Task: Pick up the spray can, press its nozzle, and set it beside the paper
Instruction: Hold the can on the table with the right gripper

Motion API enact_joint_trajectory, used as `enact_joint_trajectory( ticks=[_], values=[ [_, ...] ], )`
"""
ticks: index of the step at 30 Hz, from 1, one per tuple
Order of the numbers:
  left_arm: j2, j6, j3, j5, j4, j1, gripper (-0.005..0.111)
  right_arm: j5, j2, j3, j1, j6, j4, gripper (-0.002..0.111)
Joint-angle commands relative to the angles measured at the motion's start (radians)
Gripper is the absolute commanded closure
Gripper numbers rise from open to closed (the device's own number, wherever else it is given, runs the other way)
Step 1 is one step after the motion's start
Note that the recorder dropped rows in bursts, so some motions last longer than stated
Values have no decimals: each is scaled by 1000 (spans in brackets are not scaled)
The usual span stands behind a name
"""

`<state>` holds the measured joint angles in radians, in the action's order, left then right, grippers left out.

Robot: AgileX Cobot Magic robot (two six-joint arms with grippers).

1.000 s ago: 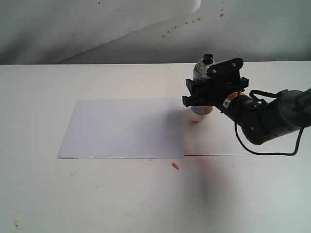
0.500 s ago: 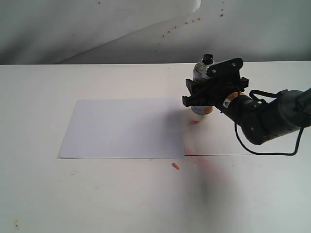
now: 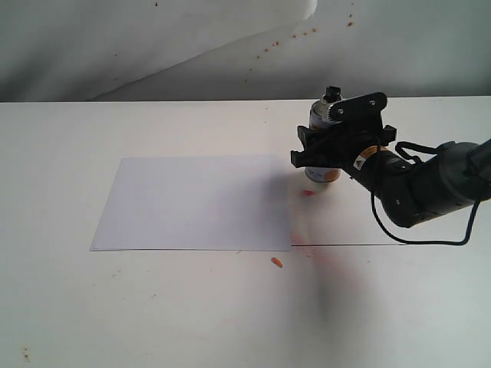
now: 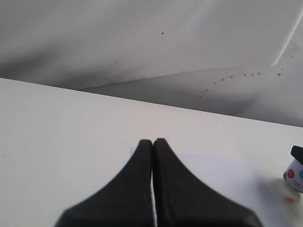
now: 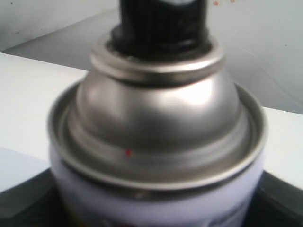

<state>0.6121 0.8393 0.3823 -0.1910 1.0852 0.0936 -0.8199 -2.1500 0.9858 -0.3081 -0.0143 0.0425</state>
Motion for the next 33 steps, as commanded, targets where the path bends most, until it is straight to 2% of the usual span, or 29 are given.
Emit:
enact_joint_trajectory(
  ticks=[1,33],
  values=[
    [-5,7,-4,-8,5,-3,107,-34,14,11,8,0,-5,108],
    [-5,10,-4,14,-3,-3,107,-35,-10,11,8,0,-5,108]
  ],
)
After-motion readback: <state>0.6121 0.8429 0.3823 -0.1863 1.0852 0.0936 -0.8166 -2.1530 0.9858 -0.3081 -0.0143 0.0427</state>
